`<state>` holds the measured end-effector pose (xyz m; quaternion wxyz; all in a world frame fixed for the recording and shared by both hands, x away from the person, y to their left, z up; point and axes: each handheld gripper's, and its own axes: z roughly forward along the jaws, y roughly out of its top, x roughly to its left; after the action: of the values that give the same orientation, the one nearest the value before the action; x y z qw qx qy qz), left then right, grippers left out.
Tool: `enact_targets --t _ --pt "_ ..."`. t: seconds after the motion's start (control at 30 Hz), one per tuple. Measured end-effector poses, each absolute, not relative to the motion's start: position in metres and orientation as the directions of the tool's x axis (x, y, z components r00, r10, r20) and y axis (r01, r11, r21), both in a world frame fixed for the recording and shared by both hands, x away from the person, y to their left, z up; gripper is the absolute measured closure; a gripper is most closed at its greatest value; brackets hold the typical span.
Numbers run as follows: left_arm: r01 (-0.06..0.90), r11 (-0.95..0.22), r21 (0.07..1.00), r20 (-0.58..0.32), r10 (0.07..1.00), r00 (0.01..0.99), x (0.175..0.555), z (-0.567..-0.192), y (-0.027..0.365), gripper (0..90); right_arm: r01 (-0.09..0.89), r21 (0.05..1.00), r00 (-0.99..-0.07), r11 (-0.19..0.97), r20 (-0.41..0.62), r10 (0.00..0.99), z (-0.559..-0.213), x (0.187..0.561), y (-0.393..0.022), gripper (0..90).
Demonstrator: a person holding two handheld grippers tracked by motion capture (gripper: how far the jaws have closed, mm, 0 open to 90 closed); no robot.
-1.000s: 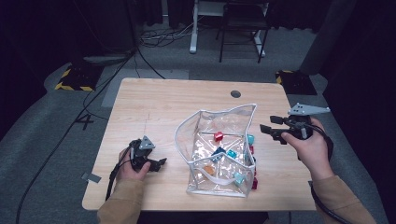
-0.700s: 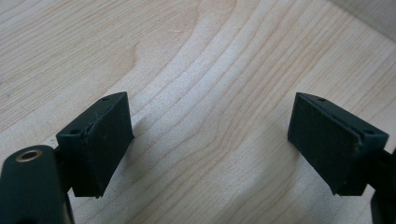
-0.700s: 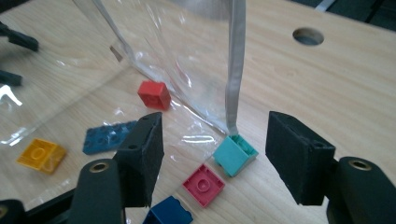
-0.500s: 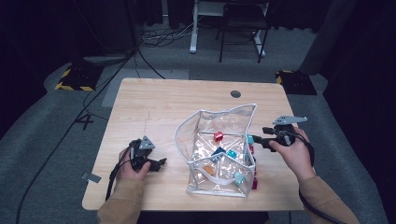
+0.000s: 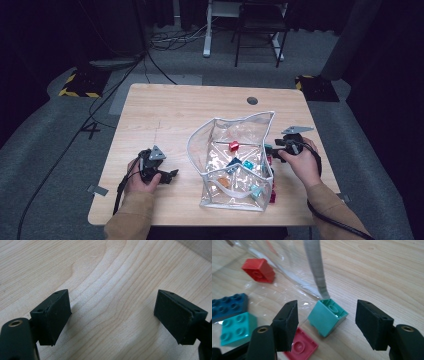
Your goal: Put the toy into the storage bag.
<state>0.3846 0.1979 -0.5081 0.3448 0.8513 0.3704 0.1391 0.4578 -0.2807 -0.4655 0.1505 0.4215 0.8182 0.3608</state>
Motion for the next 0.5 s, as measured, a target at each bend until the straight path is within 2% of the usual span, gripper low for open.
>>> enact_targets --t 0.23,0.5 --pt "0.535 -0.488 0.690 -0.019 0.726 0.687 0.385 -0.508 0.198 14.2 0.610 0.712 -0.567 0.348 0.084 0.820 -0.481 0.471 -0.278 35.9" --pt "0.535 -0.488 0.690 -0.019 0.726 0.687 0.385 -0.508 0.198 14.2 0.619 0.705 -0.543 0.348 0.063 0.837 -0.488 0.476 -0.281 36.5"
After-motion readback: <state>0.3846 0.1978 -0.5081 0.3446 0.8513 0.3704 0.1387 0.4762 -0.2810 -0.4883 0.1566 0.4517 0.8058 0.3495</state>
